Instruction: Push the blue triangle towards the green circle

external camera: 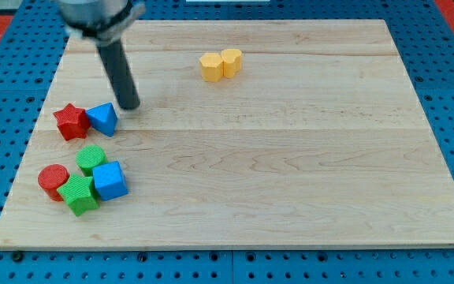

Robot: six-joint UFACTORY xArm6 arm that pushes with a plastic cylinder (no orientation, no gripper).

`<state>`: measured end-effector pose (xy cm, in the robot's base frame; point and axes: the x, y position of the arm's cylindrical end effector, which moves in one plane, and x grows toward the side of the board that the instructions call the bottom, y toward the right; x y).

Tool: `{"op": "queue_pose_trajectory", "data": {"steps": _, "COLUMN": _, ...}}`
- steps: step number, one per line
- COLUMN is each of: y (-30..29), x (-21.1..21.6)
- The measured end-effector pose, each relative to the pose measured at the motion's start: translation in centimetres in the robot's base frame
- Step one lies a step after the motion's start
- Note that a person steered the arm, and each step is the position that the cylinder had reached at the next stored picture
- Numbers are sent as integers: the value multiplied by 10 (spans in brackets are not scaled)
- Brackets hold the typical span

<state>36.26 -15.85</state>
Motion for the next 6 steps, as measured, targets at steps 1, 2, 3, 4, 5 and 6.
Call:
{"op": "queue_pose_trajectory", "data": {"steps": 1, "y": -55, "x": 6}}
{"op": "queue_pose_trajectory", "data": {"steps": 2, "y": -10, "x": 55}}
{"op": "queue_pose_trajectory", "data": {"steps": 3, "y": 28, "x": 64}}
{"op": "queue_pose_trajectory", "data": {"steps": 4, "y": 15, "x": 105}}
{"op": "queue_pose_trajectory", "data": {"steps": 5, "y": 23, "x": 62}}
{"op": "queue_pose_trajectory", "data": {"steps": 6, "y": -14, "x": 11}}
